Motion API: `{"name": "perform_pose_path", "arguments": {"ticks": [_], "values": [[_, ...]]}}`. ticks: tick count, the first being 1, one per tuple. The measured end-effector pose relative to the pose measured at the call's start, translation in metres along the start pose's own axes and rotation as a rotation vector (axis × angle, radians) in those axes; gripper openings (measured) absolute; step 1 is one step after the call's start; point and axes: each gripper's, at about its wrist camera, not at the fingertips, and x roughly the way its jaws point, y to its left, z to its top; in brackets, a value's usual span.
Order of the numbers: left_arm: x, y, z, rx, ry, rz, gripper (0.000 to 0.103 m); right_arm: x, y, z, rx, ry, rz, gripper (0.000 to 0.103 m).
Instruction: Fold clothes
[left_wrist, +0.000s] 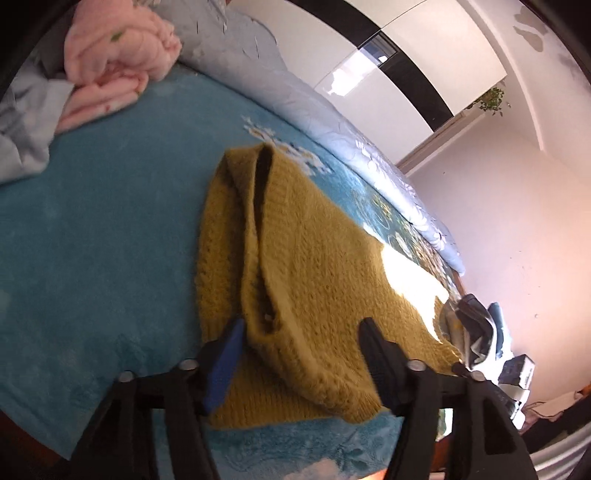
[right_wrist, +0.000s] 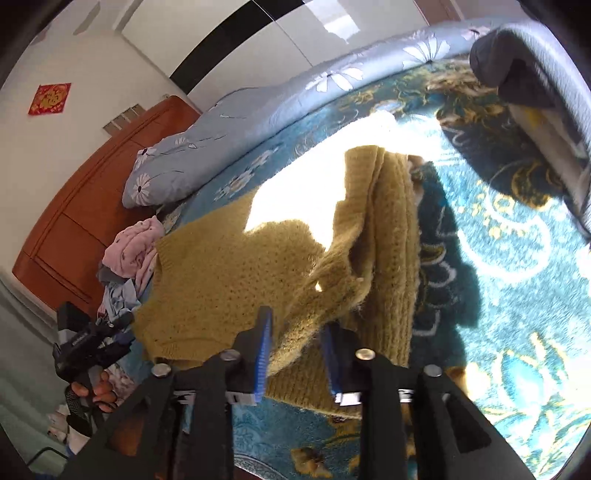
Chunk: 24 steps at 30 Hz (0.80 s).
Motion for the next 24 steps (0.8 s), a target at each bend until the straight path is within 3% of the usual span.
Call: {"name": "perform_pose_path", "arguments": {"ticks": [3,8,12,20,23,24], "values": [[0.012,0.007,0.028,0.035,-0.007,0.09,0.077,0.002,-0.019,0.014,0.025,-0.027,-0.069,0.053],[0.06,0.031,0.055,0.0,0.104,0.14,0.077,0.028,-0.054,0.042,0.145,-0.025,-0.054,0.065],[0.091,0.033,0.058,0.031,0.179,0.153,0.077,0.049,-0.06,0.065,0.148,-0.029,-0.032,0.066],[0.109,0.034,0.084,0.023,0.187,0.104,0.077,0.087,-0.05,0.097,0.065,0.015,-0.058,0.069],[0.109,0.038,0.09,-0.016,0.168,0.054,0.076,0.094,-0.049,0.104,0.062,0.032,-0.02,0.056],[0.108,0.04,0.091,-0.027,0.159,0.04,0.07,0.096,-0.05,0.106,0.067,0.042,-0.002,0.036]]}}
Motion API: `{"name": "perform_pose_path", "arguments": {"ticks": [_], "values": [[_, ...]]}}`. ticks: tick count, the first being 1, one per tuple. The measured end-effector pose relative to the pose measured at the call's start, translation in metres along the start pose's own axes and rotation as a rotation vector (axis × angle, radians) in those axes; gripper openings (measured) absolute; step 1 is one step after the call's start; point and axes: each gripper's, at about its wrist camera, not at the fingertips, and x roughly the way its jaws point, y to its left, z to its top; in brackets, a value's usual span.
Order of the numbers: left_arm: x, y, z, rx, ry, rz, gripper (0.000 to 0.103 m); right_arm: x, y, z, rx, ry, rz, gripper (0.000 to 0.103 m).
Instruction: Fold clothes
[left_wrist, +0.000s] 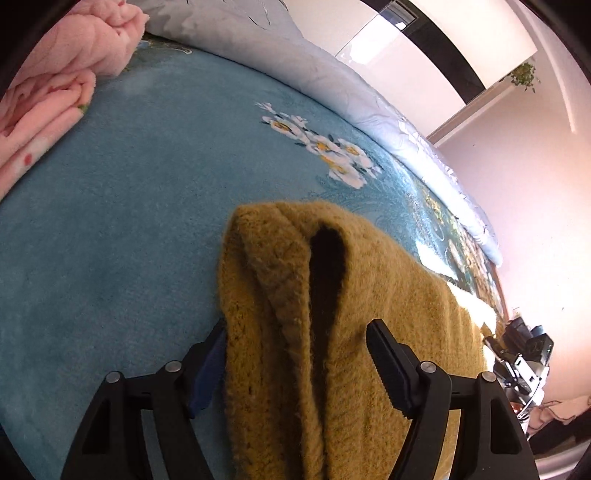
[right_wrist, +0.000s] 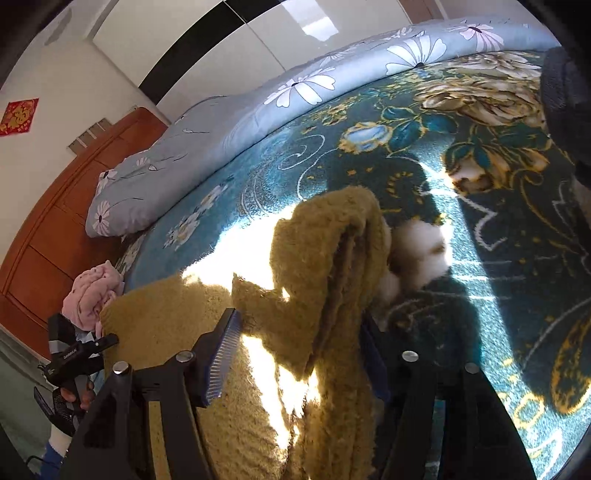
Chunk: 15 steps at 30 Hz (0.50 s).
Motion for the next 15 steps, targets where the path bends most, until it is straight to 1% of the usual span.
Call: {"name": "perform_pose_path", "arguments": {"ticks": [1,2,3,4,5,7,10,12,13,15], "values": [[0.0,0.001,0.0,-0.004,-0.002,-0.004,0.062,0.002,-0.001,0.002,0.005,0.011,0.018,0.027],[-0.001,0.002,0.0,-0.007,-0.005,-0.008,0.039,0.005,-0.001,0.003,0.006,0.021,0.025,0.026],[-0.001,0.002,0.001,-0.007,-0.006,-0.001,0.023,0.004,0.0,0.005,-0.002,0.021,0.027,0.025],[-0.001,0.002,0.002,-0.008,-0.009,0.006,0.021,0.004,0.002,0.007,-0.01,0.02,0.029,0.024],[-0.003,0.003,0.004,-0.021,-0.019,-0.01,0.017,0.003,0.003,0.009,-0.019,0.019,0.031,0.023],[-0.011,0.003,0.01,-0.044,-0.055,-0.059,0.016,-0.006,0.009,0.019,-0.035,-0.012,0.059,0.022],[-0.027,-0.011,0.024,-0.01,-0.12,-0.12,0.016,-0.02,0.023,0.04,-0.071,-0.076,0.096,0.022],[-0.033,-0.027,0.034,0.044,-0.149,-0.112,0.016,-0.023,0.033,0.055,-0.095,-0.106,0.101,0.022],[-0.03,-0.031,0.039,0.059,-0.148,-0.092,0.016,-0.023,0.037,0.061,-0.108,-0.118,0.092,0.022],[-0.019,-0.03,0.048,0.066,-0.124,-0.042,0.016,-0.011,0.036,0.07,-0.111,-0.098,0.067,0.022]]}}
